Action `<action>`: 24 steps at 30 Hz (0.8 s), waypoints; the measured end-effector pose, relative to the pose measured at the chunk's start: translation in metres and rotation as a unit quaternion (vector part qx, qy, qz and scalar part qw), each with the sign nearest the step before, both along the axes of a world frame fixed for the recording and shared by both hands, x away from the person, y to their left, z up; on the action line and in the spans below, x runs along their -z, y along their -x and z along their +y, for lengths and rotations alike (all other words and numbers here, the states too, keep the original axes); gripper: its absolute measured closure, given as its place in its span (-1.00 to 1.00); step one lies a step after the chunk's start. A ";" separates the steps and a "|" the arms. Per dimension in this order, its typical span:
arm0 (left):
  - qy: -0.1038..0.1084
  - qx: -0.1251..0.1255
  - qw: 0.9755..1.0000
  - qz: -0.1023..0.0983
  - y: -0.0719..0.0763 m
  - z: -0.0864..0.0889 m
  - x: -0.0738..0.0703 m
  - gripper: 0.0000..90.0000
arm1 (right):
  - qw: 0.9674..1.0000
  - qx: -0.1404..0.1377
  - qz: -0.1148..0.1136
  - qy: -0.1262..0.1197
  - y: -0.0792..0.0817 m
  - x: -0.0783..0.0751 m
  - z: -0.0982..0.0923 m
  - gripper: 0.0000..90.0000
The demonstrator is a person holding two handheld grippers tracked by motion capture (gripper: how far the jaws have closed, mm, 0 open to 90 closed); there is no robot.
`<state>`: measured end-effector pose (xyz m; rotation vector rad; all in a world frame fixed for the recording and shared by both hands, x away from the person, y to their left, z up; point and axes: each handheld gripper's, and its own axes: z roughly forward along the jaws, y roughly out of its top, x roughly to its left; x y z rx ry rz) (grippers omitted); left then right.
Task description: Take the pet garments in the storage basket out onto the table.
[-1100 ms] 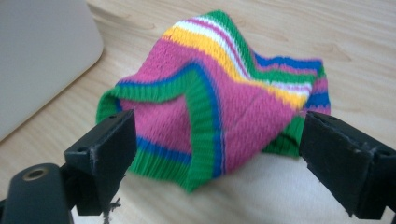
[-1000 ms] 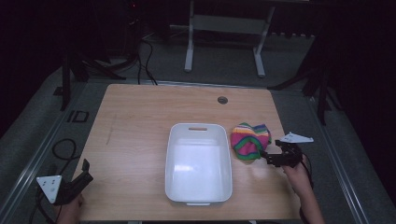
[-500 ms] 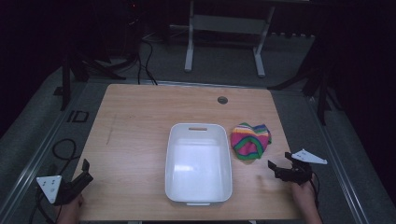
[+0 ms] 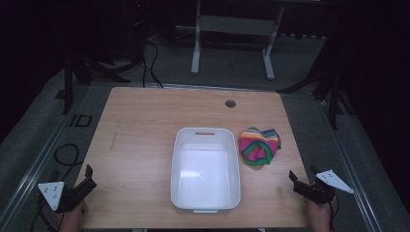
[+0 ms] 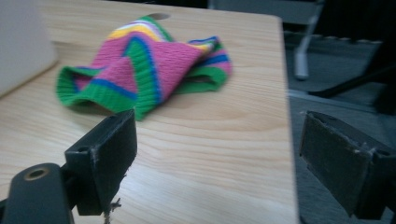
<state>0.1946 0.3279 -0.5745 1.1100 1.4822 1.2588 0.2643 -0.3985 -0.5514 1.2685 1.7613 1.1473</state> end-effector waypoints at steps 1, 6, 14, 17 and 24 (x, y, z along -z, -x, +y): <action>0.000 0.000 1.000 0.000 0.000 0.000 0.000 -0.96 | 1.000 0.009 -0.002 -0.002 0.002 0.001 -0.001 -0.75; 0.000 0.000 1.000 0.000 0.000 0.000 0.000 -0.96 | 1.000 0.023 -0.006 -0.004 0.004 0.002 -0.004 -0.74; 0.000 0.000 1.000 0.000 0.000 0.000 0.000 -0.96 | 0.998 0.064 -0.009 -0.002 0.005 0.003 -0.008 -0.74; 0.000 0.000 1.000 0.000 0.000 0.000 0.000 -0.96 | 0.996 0.083 -0.010 -0.010 0.006 0.004 -0.012 -0.74; 0.000 -0.001 1.000 0.000 0.000 0.000 0.000 -0.96 | 0.996 0.084 -0.008 -0.012 0.005 0.005 -0.012 -0.74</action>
